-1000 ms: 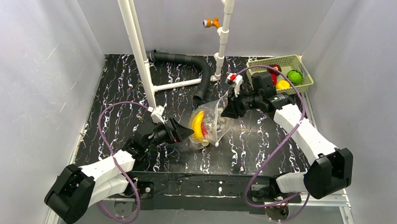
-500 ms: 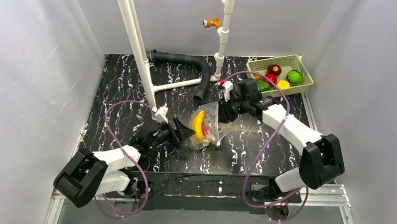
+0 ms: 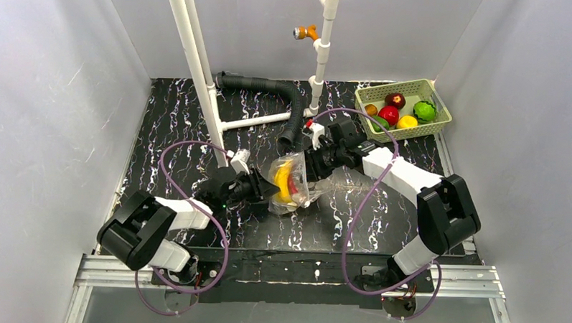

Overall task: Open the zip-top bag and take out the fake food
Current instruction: Pick up the fake fruit from the zipper food storage bag.

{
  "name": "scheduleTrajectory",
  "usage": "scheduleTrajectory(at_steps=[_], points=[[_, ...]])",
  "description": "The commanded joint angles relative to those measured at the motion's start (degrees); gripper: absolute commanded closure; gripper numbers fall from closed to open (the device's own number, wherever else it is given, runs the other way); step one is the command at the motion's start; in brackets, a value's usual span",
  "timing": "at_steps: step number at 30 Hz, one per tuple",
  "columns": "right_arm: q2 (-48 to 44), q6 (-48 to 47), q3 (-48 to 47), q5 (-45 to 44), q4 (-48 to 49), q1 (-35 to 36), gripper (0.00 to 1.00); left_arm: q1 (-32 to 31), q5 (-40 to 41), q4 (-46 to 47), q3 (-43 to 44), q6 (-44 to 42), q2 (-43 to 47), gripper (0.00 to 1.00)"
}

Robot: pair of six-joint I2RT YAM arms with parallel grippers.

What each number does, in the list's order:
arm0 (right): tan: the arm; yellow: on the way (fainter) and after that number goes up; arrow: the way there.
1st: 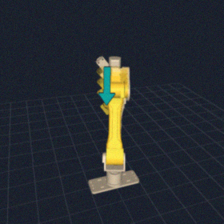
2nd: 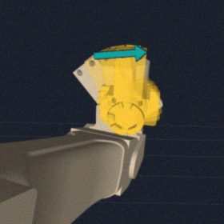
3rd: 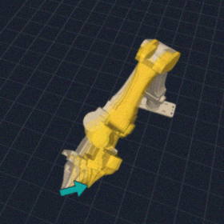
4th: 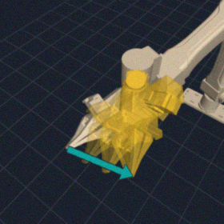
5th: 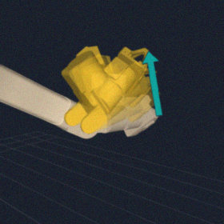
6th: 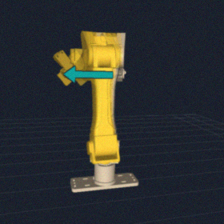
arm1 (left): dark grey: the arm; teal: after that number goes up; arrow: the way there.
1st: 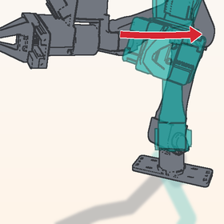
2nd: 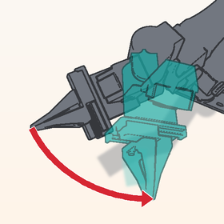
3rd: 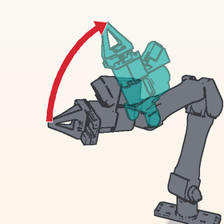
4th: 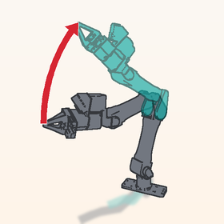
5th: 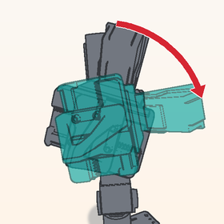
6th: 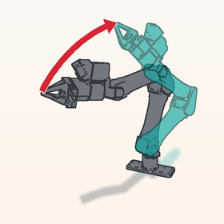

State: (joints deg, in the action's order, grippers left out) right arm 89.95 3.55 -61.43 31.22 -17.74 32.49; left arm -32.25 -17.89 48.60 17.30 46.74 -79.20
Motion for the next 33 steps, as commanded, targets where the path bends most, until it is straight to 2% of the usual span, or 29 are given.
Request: scheduleTrajectory(at_steps=[1, 8, 13, 33], points=[[1.84, 1.5, -2.13, 0.54, 2.28, 1.37, 0.67, 0.08, -3.36, 1.29, 2.12, -1.64, -2.67, 0.76], [5.28, 3.1, -4.09, 1.21, 2.36, 2.68, 0.66, 0.08, -6.27, 5.02, 2.68, -0.72, -6.06, 0.84], [8.2, 3.92, -6.76, 1.45, 1.16, 3.36, 0.65, 0.08, -8.08, 8.41, 2.73, 0.99, -8.95, 0.85], [14.43, 4.81, -9.58, -3.43, -0.33, 6.99, 0.48, 0.02, -9.49, 9.1, 2.87, 2.13, -9.8, 0.89]])
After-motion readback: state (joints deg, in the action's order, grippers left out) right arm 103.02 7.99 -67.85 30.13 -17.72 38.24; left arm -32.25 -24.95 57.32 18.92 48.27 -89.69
